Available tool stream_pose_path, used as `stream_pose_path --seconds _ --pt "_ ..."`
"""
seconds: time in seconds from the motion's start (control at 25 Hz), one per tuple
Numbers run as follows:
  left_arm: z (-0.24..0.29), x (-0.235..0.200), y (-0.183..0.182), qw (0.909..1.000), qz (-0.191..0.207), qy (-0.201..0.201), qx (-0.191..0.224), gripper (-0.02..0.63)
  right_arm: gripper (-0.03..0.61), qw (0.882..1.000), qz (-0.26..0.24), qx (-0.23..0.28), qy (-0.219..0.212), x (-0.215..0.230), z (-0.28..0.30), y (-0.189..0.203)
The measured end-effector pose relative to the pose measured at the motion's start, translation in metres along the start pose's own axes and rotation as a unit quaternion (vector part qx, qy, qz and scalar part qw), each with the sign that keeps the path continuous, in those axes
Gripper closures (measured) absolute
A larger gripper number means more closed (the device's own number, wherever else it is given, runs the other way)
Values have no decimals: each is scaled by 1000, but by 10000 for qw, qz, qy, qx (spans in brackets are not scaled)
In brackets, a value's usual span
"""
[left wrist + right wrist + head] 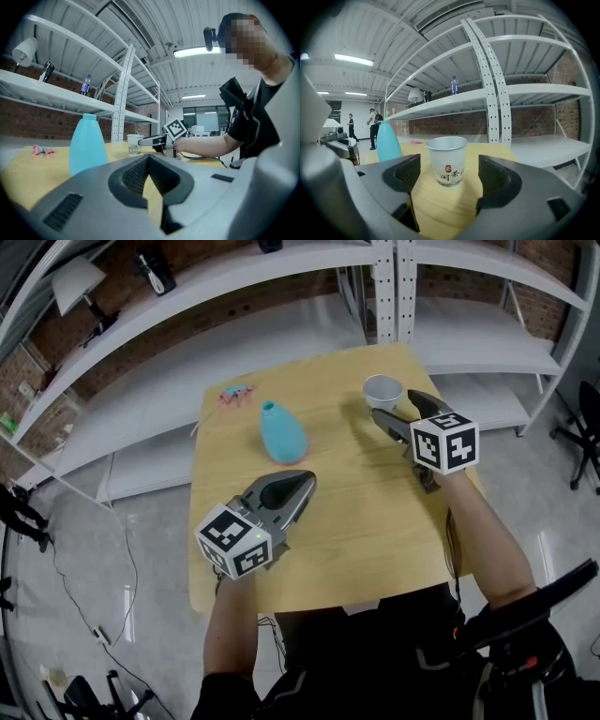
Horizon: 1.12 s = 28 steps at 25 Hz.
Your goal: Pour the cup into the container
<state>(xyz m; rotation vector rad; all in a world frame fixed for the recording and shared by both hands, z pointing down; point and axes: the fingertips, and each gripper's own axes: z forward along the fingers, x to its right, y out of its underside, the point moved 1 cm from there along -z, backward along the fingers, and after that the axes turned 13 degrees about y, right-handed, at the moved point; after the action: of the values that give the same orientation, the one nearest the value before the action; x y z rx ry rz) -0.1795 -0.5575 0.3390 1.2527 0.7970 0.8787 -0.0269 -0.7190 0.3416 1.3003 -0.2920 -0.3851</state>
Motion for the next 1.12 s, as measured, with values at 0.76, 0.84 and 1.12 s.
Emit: stream_pose_path --seconds 0.76,0.84,1.12 --pt "-18 33 1 9974 -171 -704 52 612 577 9990 -172 -394 -97 -42 -97 34" --pt "-23 56 6 9969 -204 -761 49 612 577 9986 -233 -470 -116 -45 -117 44" --pt "-54 171 -10 9915 -392 -968 777 612 577 9999 -86 -45 -80 -54 -244 60"
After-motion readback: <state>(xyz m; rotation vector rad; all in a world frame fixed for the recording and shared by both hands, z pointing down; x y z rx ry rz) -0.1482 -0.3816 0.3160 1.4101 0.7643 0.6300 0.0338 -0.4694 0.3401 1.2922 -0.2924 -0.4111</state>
